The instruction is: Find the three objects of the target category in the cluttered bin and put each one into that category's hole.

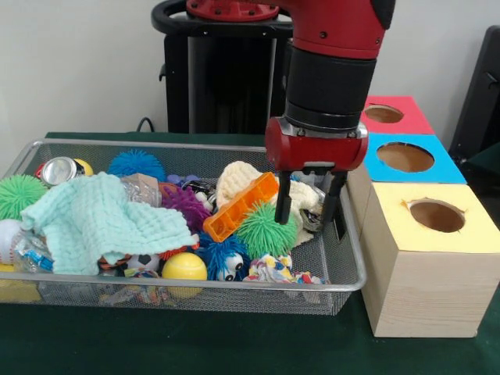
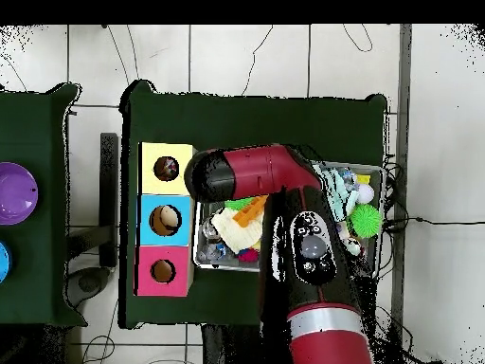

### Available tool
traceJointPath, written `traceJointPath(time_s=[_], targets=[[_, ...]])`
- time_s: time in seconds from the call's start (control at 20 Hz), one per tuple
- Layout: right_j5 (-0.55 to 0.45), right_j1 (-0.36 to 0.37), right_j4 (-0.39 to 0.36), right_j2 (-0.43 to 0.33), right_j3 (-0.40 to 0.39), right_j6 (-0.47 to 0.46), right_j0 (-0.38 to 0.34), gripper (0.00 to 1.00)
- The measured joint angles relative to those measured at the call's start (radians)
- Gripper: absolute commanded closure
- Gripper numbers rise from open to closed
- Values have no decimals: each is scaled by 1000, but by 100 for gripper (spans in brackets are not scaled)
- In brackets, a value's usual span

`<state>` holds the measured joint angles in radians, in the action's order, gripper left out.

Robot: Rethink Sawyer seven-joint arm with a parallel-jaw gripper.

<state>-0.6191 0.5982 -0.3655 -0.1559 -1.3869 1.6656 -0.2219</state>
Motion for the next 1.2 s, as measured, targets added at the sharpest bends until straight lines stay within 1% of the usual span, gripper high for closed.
traceJointPath(time_s=[0.15,0.45,0.8,1.2], targets=[[0,-2,-9,15,11,0,5,0],[19,-18,-9,15,24,0,-8,0],[77,-51,-4,-3,24,0,-51,0],[79,-66,-3,-5,17,0,-59,0]])
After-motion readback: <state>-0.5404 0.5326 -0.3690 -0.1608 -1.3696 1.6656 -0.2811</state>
